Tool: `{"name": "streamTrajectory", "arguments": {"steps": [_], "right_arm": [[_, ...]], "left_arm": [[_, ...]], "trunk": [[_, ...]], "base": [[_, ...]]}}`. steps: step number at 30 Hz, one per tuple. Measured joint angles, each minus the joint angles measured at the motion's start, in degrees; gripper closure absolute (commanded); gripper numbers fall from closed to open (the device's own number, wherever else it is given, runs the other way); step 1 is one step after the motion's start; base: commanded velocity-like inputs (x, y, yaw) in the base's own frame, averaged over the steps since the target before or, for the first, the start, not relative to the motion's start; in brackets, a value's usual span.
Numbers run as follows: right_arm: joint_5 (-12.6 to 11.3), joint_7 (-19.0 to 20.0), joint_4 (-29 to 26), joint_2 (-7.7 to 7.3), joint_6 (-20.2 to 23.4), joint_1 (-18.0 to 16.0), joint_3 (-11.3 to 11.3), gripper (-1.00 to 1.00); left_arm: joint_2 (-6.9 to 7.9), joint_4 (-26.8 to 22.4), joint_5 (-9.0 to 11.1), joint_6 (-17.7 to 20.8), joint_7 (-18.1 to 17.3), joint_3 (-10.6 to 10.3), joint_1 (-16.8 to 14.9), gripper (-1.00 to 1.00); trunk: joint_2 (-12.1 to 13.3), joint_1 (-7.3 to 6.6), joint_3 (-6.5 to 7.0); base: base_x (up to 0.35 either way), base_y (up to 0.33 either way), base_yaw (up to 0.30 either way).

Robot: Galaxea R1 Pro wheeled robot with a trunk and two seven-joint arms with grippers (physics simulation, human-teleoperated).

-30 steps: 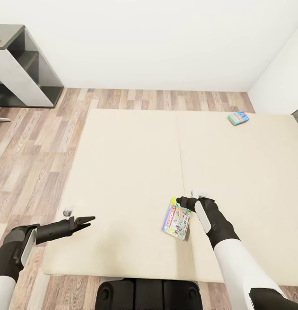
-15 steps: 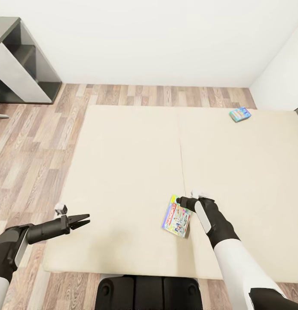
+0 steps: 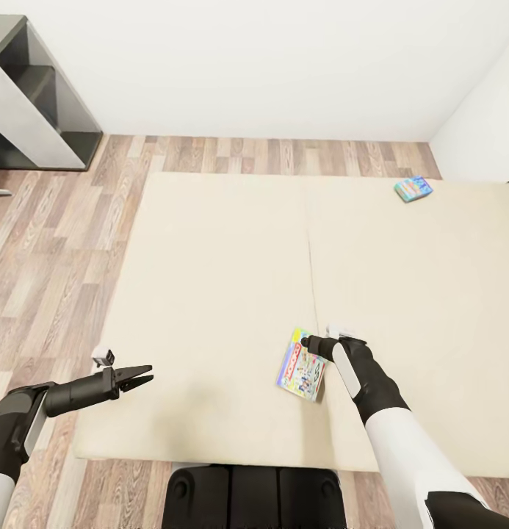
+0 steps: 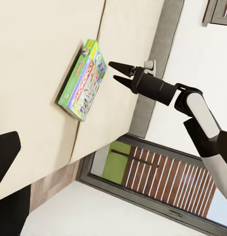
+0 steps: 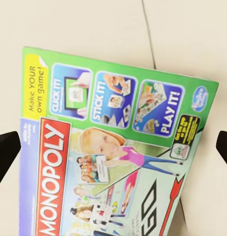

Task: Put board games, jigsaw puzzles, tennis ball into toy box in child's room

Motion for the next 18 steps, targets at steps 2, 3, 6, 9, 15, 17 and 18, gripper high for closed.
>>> {"name": "streamTrajectory", "arguments": {"steps": [2, 3, 6, 9, 15, 17, 18], "right_arm": [[0.0, 0.0, 0.0, 0.00, 0.0, 0.0, 0.0, -1.00], [0.0, 0.0, 0.0, 0.00, 0.0, 0.0, 0.0, -1.00], [0.0, 0.0, 0.0, 0.00, 0.0, 0.0, 0.0, -1.00], [0.0, 0.0, 0.0, 0.00, 0.0, 0.0, 0.0, -1.00], [0.0, 0.1, 0.0, 0.00, -0.2, 0.0, 0.0, -1.00], [0.0, 0.1, 0.0, 0.00, -0.2, 0.0, 0.0, -1.00], [0.0, 0.1, 0.0, 0.00, -0.3, 0.0, 0.0, -1.00]], "left_arm": [[0.01, 0.0, 0.0, 0.0, 0.0, 0.0, 0.0, -1.00], [0.02, 0.0, 0.0, 0.0, 0.0, 0.0, 0.0, -1.00], [0.03, 0.0, 0.0, 0.0, 0.0, 0.0, 0.0, -1.00], [0.04, 0.0, 0.0, 0.0, 0.0, 0.0, 0.0, -1.00], [0.04, 0.0, 0.0, 0.0, 0.0, 0.0, 0.0, -1.00], [0.04, 0.0, 0.0, 0.0, 0.0, 0.0, 0.0, -1.00], [0.04, 0.0, 0.0, 0.0, 0.0, 0.0, 0.0, -1.00]], "trunk": [[0.0, 0.00, -0.19], [0.0, 0.00, -0.28], [0.0, 0.00, -0.56], [0.0, 0.00, -0.85], [0.0, 0.00, -1.41], [0.0, 0.00, -1.60], [0.0, 0.00, -1.69]], "base": [[0.000, 0.000, 0.000], [0.000, 0.000, 0.000], [0.000, 0.000, 0.000], [0.000, 0.000, 0.000], [0.000, 0.000, 0.000], [0.000, 0.000, 0.000], [0.000, 0.000, 0.000]]}}
